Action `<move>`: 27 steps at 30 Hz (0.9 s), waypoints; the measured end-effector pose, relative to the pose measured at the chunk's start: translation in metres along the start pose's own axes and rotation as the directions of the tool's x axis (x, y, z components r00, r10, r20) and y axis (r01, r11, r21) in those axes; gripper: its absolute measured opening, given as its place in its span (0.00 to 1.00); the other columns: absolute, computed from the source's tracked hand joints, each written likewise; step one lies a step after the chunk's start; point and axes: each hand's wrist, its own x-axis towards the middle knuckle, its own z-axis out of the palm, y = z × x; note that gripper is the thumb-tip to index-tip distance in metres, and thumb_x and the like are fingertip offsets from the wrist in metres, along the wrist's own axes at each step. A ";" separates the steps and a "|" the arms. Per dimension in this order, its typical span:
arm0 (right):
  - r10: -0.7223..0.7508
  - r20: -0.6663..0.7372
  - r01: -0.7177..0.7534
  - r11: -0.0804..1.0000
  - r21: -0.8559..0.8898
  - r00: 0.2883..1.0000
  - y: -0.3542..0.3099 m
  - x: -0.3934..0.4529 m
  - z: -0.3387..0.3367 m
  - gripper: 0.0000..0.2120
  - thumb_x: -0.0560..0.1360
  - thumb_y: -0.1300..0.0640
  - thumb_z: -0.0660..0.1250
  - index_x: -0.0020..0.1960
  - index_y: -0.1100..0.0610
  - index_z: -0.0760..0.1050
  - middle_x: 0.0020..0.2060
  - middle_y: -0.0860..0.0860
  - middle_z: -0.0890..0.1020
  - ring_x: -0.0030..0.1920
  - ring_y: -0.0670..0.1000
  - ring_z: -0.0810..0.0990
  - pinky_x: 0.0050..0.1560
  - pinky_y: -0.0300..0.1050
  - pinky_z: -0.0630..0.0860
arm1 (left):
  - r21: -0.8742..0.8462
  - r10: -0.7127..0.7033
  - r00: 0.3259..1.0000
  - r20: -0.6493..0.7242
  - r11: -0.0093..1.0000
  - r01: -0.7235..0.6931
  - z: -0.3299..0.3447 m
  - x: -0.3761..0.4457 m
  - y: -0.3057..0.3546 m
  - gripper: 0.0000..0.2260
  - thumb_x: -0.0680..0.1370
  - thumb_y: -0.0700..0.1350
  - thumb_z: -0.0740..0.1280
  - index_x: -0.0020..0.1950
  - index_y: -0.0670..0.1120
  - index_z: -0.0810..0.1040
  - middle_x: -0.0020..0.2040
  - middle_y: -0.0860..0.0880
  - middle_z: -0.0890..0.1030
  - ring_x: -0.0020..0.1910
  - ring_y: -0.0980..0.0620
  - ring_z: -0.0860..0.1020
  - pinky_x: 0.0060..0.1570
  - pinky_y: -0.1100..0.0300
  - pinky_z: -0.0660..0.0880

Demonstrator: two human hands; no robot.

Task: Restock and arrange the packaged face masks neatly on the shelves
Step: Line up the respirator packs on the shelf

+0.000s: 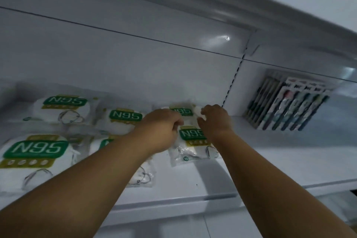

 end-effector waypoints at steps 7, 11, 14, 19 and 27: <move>-0.119 0.144 0.115 0.993 0.033 0.982 0.033 0.022 0.020 0.23 0.76 0.40 0.67 0.65 0.52 0.74 0.62 0.52 0.76 0.61 0.55 0.75 0.61 0.51 0.73 | -0.027 -0.251 0.967 0.038 0.967 0.252 0.039 0.028 0.043 0.11 0.81 0.43 0.61 0.60 0.53 0.80 0.57 0.49 0.81 0.52 0.49 0.79 0.55 0.51 0.78; -0.167 0.107 0.160 0.984 0.078 0.980 0.038 0.024 0.023 0.19 0.75 0.38 0.66 0.58 0.50 0.77 0.56 0.50 0.78 0.58 0.54 0.76 0.59 0.52 0.75 | -0.059 -0.369 0.928 0.047 0.927 0.371 0.051 0.040 0.054 0.12 0.82 0.44 0.62 0.64 0.54 0.78 0.60 0.52 0.80 0.53 0.52 0.78 0.53 0.58 0.76; -0.153 0.035 0.151 0.987 0.056 0.988 0.037 0.024 0.024 0.08 0.80 0.52 0.61 0.50 0.55 0.77 0.51 0.53 0.80 0.50 0.55 0.80 0.50 0.48 0.78 | -0.115 -0.392 0.920 0.024 0.913 0.392 0.054 0.042 0.056 0.14 0.82 0.47 0.63 0.67 0.52 0.76 0.64 0.52 0.79 0.55 0.52 0.77 0.53 0.59 0.74; -0.101 -0.183 0.184 0.831 0.526 0.978 0.038 0.007 0.010 0.06 0.82 0.56 0.60 0.52 0.57 0.74 0.49 0.48 0.76 0.46 0.48 0.75 0.45 0.42 0.69 | -0.728 -0.629 0.772 0.092 0.486 0.484 0.047 0.051 0.070 0.18 0.82 0.58 0.61 0.59 0.46 0.79 0.53 0.46 0.84 0.51 0.46 0.82 0.56 0.48 0.80; -0.546 -0.381 0.648 0.462 0.606 0.746 0.023 -0.043 0.008 0.06 0.76 0.62 0.67 0.47 0.61 0.83 0.50 0.53 0.84 0.54 0.48 0.78 0.56 0.28 0.68 | -0.942 -0.680 0.675 0.287 -0.073 0.327 0.033 0.033 0.061 0.07 0.82 0.38 0.62 0.45 0.40 0.77 0.35 0.41 0.81 0.31 0.47 0.79 0.31 0.55 0.78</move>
